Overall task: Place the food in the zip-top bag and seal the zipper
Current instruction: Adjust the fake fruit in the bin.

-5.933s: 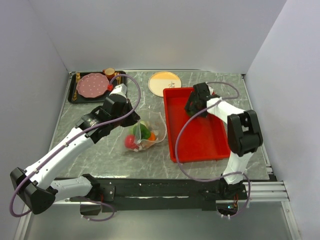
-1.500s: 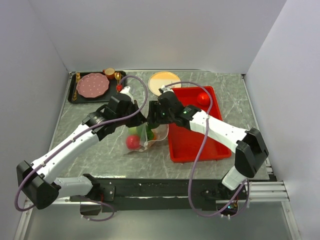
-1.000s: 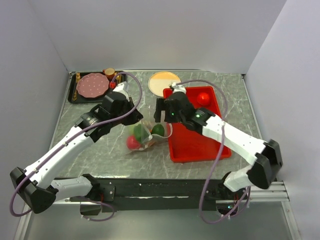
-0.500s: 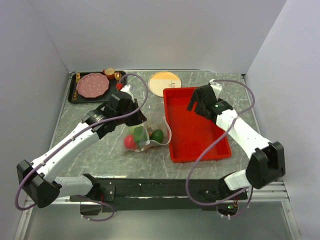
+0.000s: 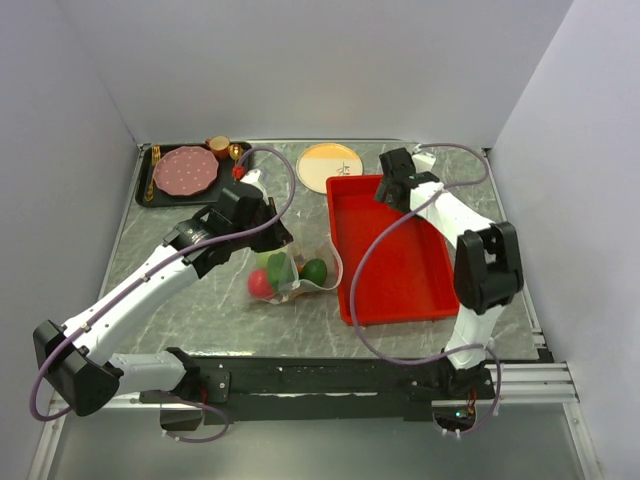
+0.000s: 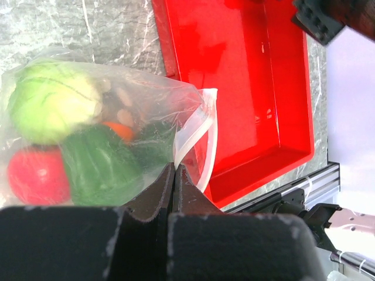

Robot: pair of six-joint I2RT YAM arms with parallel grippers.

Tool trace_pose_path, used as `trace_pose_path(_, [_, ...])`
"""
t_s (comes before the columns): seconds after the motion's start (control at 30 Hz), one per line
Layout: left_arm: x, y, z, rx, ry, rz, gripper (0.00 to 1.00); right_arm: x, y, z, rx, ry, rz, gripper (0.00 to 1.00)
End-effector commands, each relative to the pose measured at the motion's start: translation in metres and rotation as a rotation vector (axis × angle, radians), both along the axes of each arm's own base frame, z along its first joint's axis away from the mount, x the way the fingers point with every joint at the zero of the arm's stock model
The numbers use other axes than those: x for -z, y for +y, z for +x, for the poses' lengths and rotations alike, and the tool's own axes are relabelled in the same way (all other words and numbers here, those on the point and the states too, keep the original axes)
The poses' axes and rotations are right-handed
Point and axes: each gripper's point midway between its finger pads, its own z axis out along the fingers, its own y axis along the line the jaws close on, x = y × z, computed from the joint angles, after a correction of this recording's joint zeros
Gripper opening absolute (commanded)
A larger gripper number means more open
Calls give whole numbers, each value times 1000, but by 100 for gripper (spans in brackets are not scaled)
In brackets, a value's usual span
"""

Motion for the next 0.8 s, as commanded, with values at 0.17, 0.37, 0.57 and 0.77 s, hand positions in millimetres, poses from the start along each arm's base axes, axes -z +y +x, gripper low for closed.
trace_pose_path(0.17, [-15, 5, 3, -10, -63, 0, 1, 0, -20, 66, 57, -83, -61, 100])
trace_pose_path(0.37, [-12, 5, 6, -12, -60, 10, 1, 17, -31, 87, 38, -69, -64, 100])
trace_pose_path(0.57, [-8, 6, 6, -20, -52, 20, 1, 23, -29, 96, 23, -49, -40, 100])
trace_pose_path(0.77, [-5, 5, 7, -14, -44, 26, 1, 32, -30, 95, 30, -9, -31, 100])
